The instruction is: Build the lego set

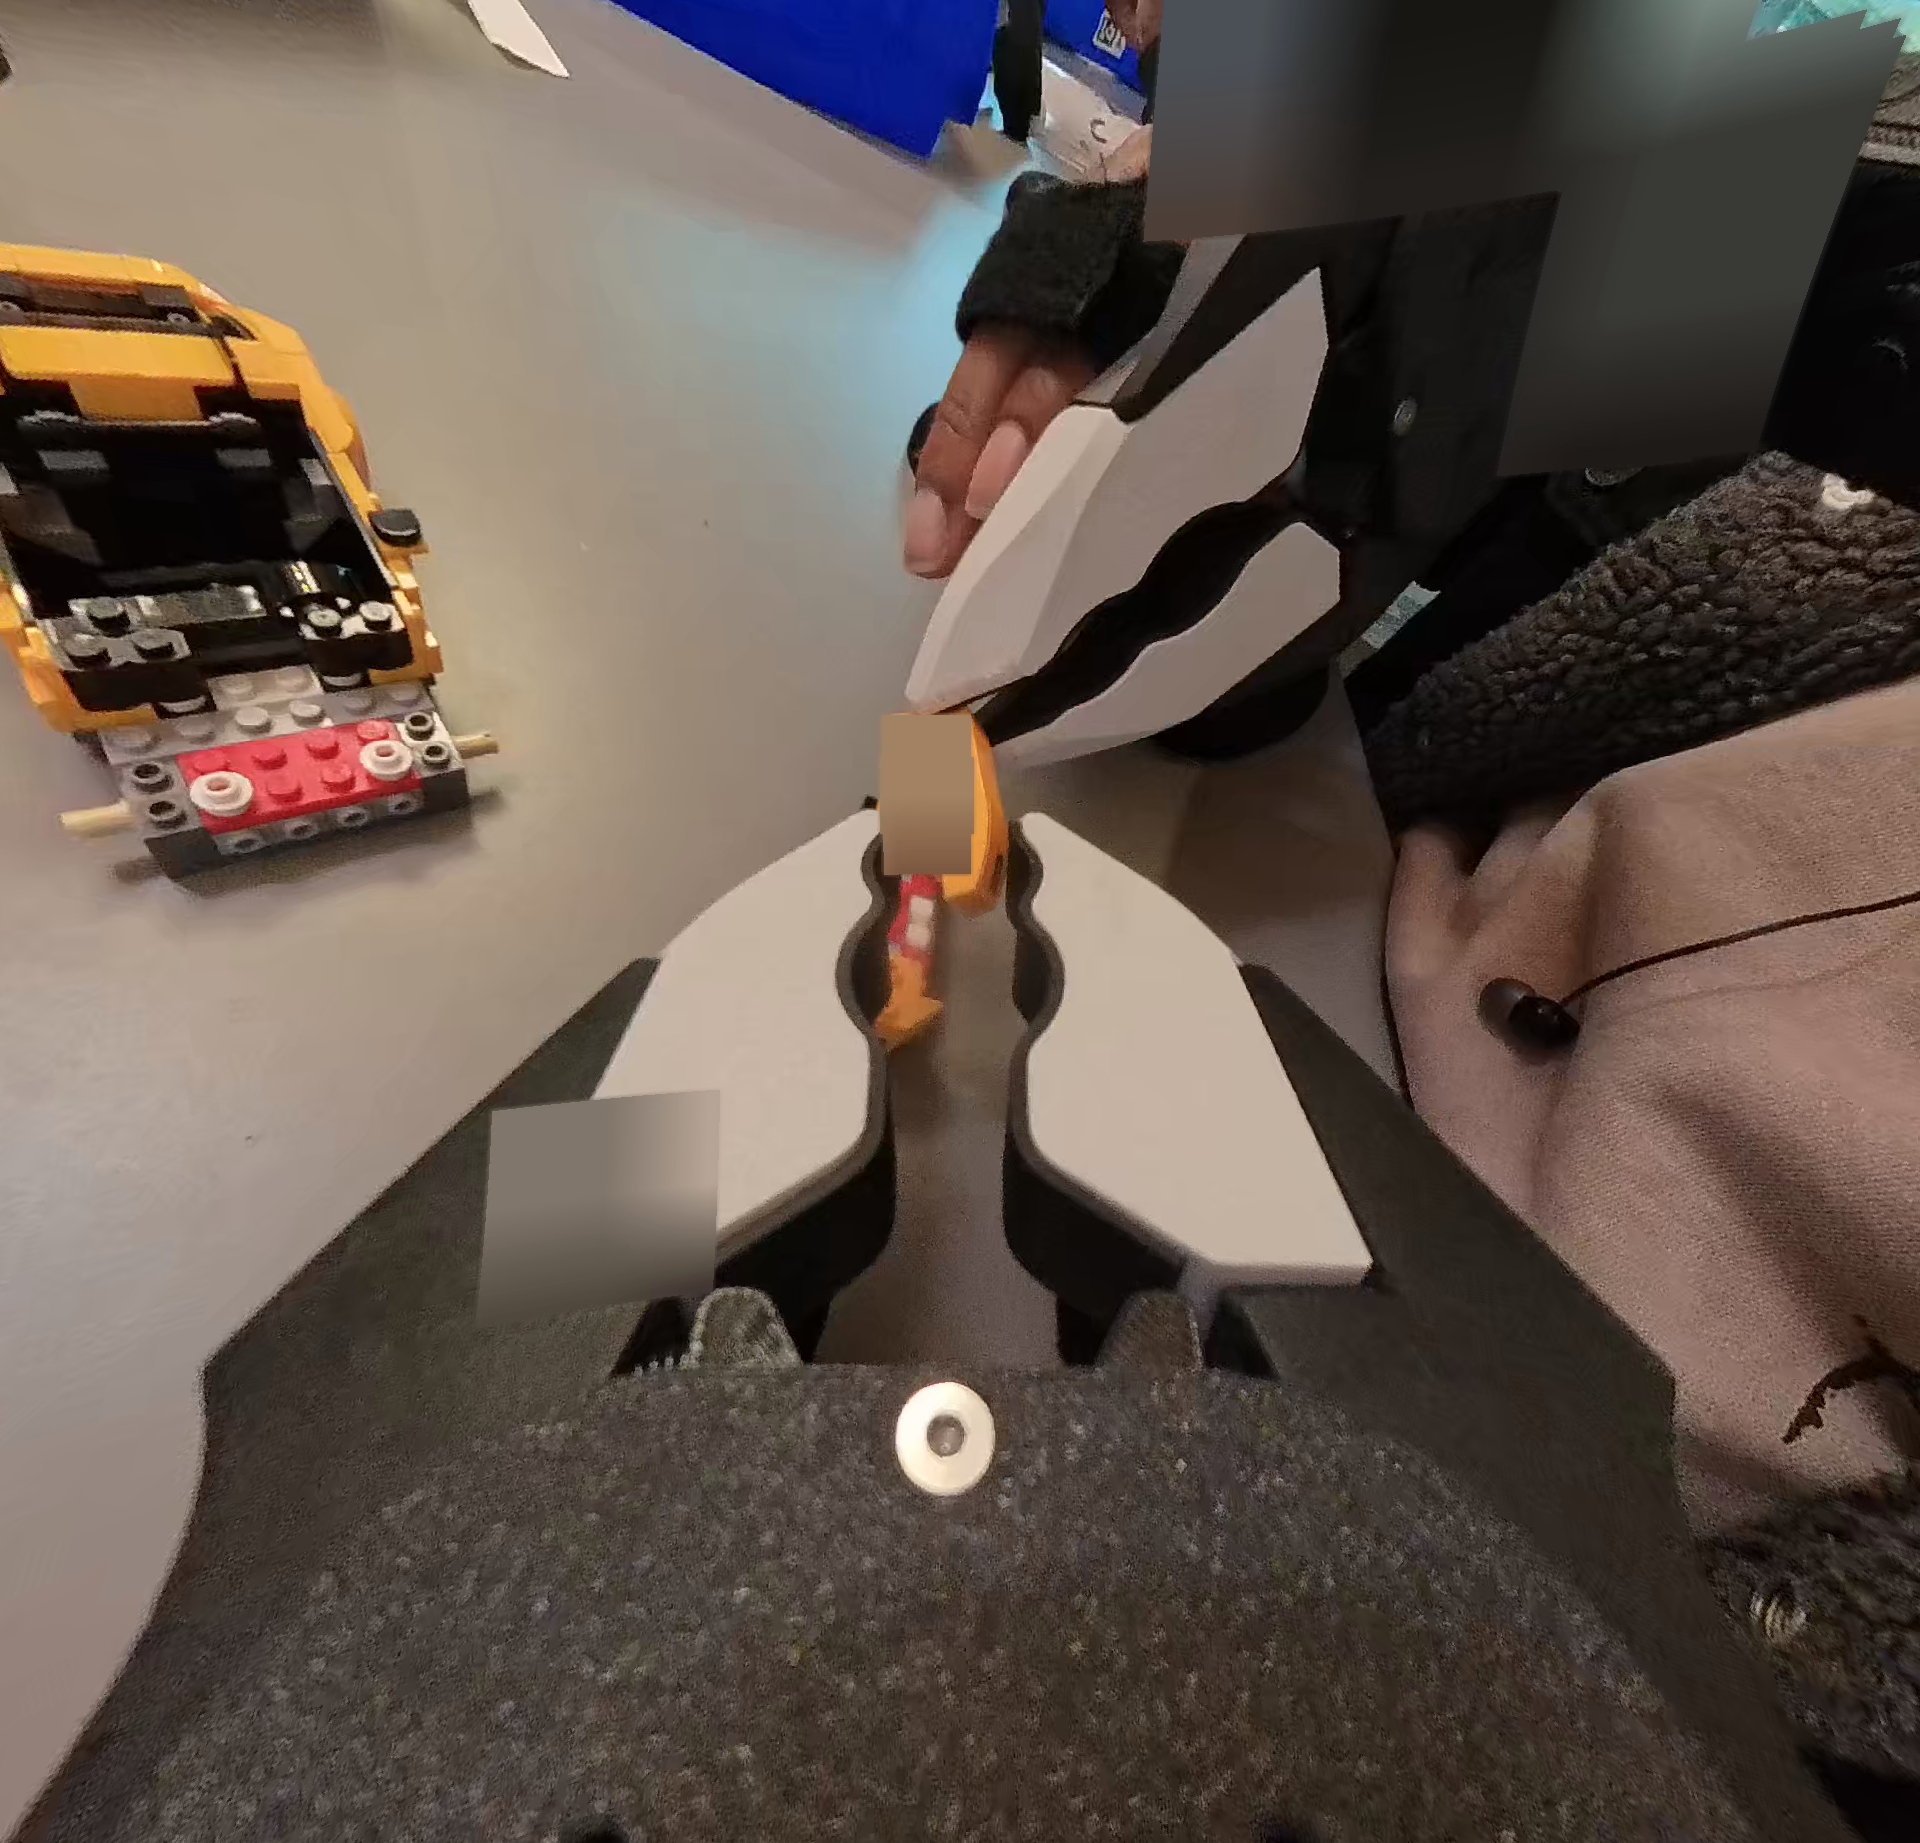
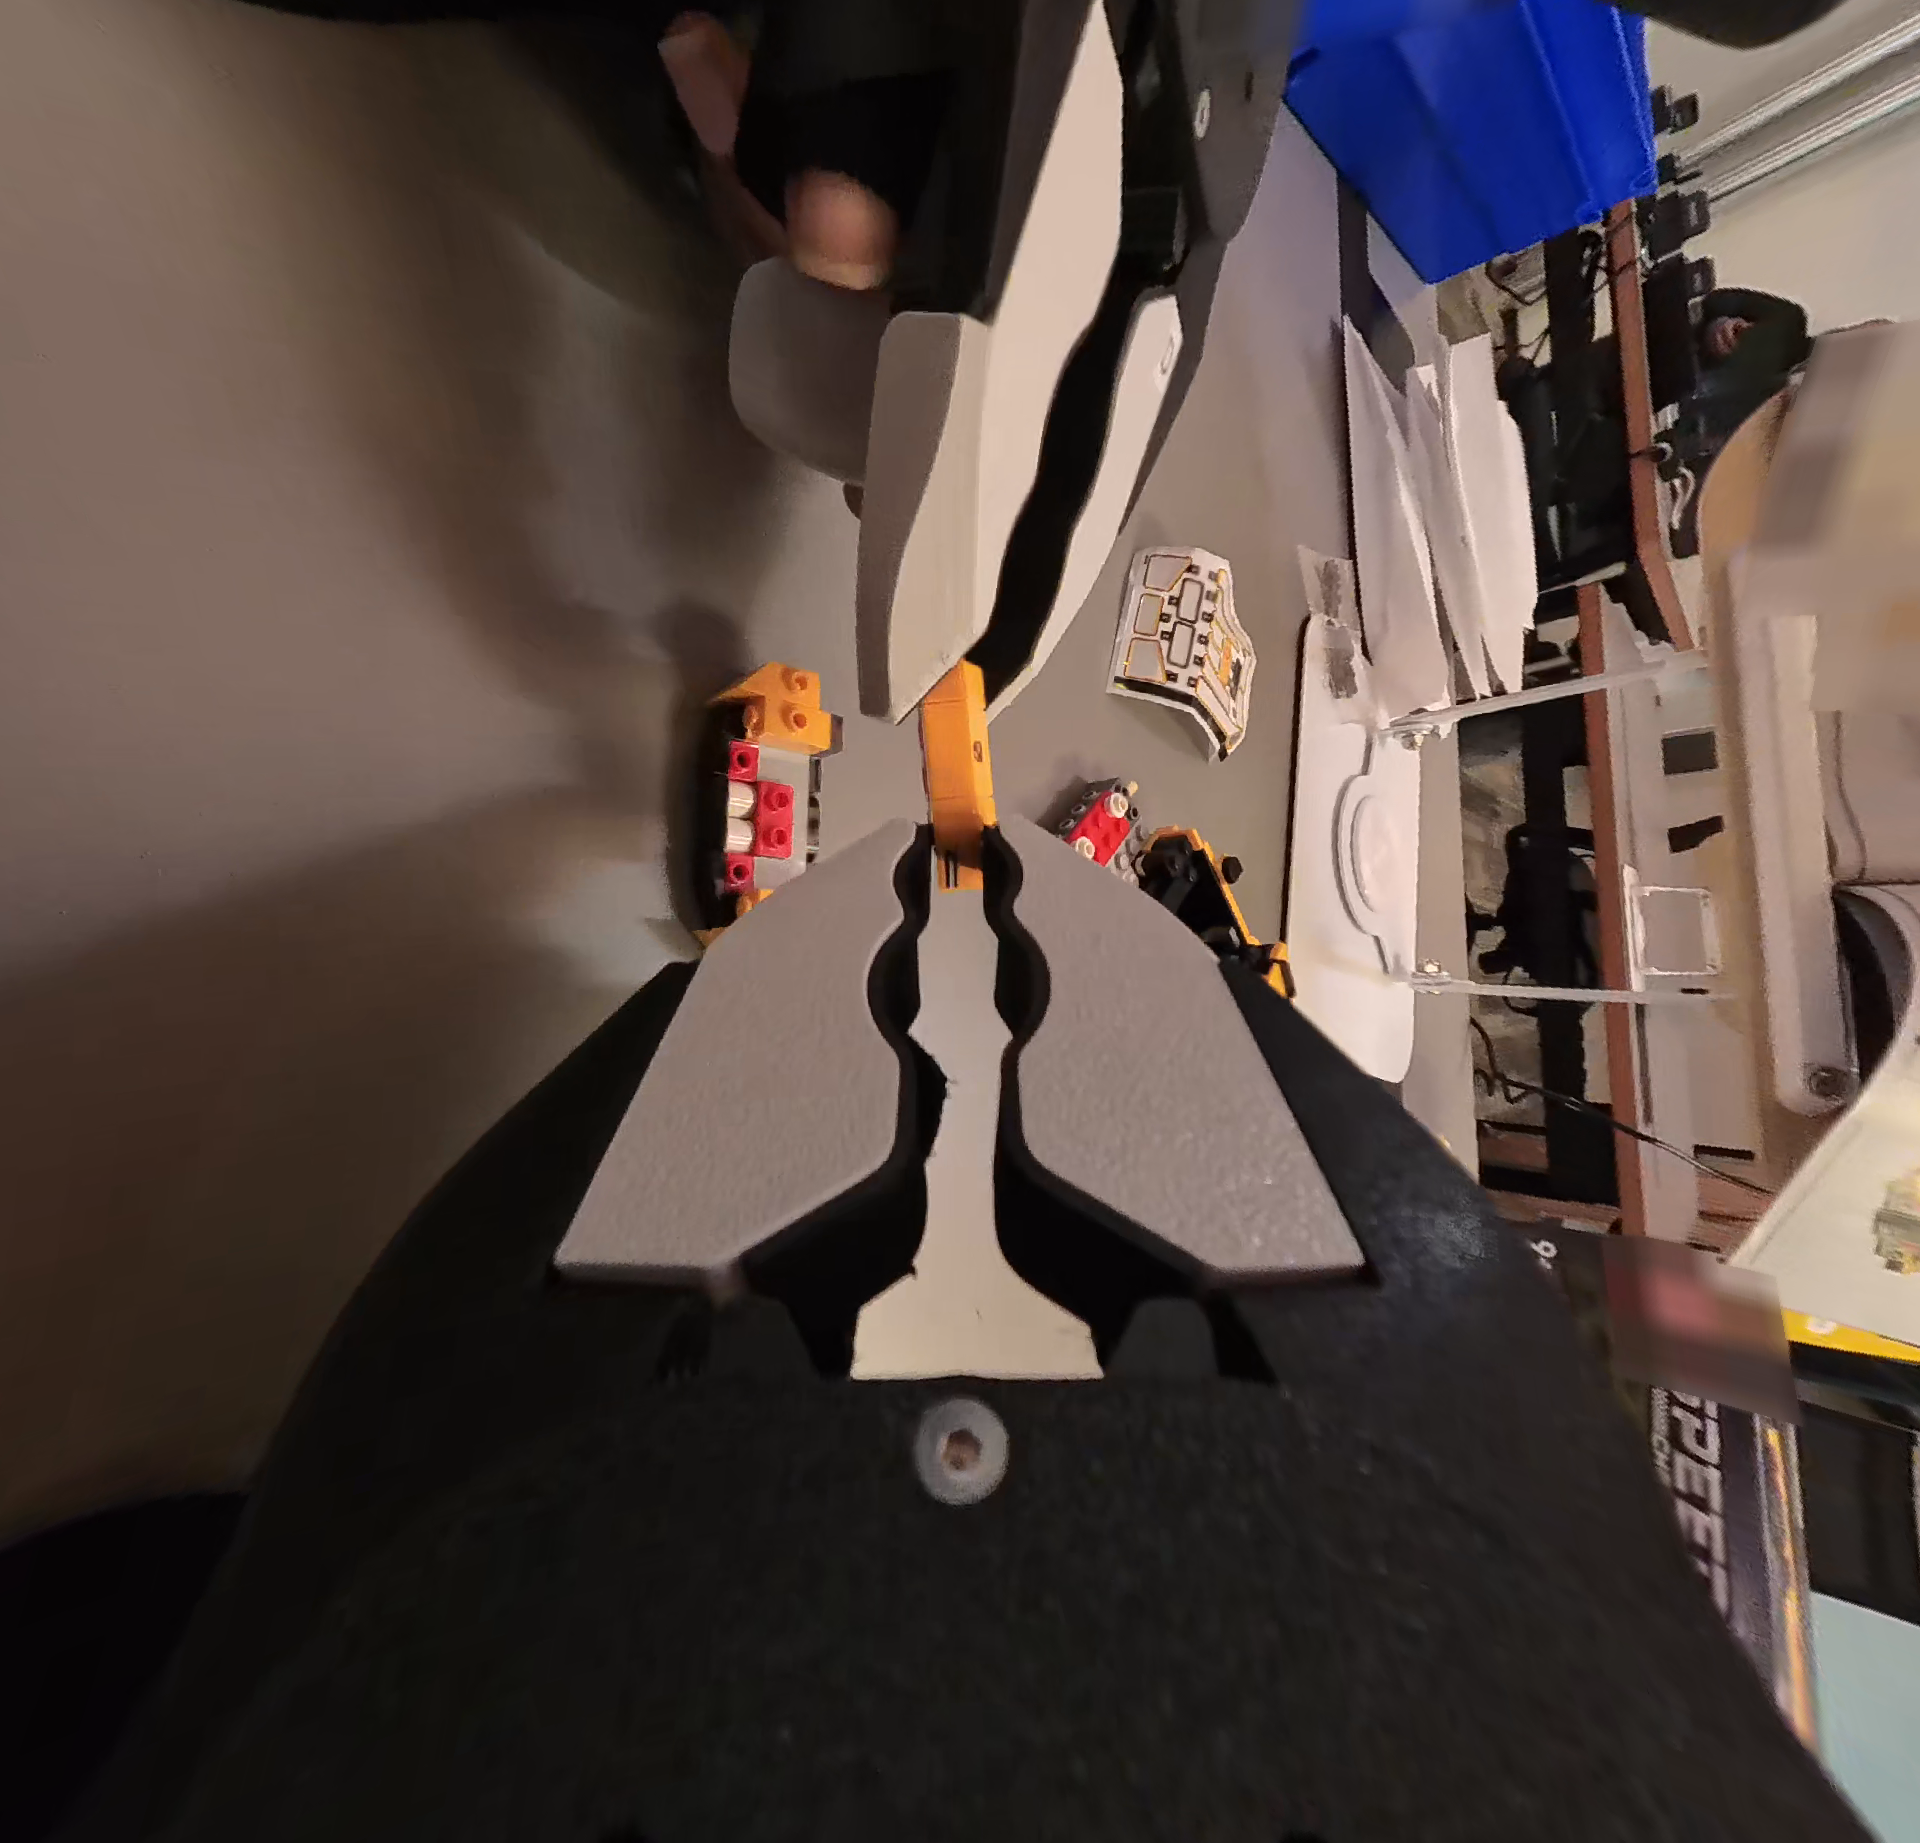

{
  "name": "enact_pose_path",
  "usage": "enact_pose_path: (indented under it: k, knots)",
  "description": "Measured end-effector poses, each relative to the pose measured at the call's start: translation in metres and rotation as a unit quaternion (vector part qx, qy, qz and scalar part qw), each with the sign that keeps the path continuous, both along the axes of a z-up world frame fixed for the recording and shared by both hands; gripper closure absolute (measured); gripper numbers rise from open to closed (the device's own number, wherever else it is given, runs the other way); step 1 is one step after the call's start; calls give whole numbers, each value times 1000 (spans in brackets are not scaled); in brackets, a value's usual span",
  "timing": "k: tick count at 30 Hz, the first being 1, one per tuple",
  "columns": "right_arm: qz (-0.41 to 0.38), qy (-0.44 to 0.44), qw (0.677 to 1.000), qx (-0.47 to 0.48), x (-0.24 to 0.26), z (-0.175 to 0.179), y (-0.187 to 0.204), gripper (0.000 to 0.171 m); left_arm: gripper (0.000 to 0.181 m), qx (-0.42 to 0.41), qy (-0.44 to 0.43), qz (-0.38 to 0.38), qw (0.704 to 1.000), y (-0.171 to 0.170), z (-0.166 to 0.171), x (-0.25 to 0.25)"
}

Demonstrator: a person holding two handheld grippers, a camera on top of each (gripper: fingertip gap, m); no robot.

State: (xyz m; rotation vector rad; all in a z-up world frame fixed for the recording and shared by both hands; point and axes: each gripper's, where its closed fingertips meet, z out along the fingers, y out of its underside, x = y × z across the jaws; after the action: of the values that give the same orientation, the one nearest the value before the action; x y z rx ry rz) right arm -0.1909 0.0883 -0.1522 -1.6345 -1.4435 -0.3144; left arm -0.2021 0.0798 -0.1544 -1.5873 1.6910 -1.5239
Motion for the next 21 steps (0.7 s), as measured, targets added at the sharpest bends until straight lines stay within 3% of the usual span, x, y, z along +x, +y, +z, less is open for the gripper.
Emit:
enact_pose_path:
  k: [7, 14, 21]
  knots:
    - [-11, 40, 999, -31, -1, 0, -7, 161, 163, 34, -8, -7, 999, -2, 1, -1]
    - [-5, 197, 961, -196, 2, 5, -19, 145, 163, 218, -46, -35, 974, -6, -6, -3]
    - [23, 225, 931, -285, -5, -11, -21, 142, 163, 309, -69, -51, 947, -11, -8, -3]
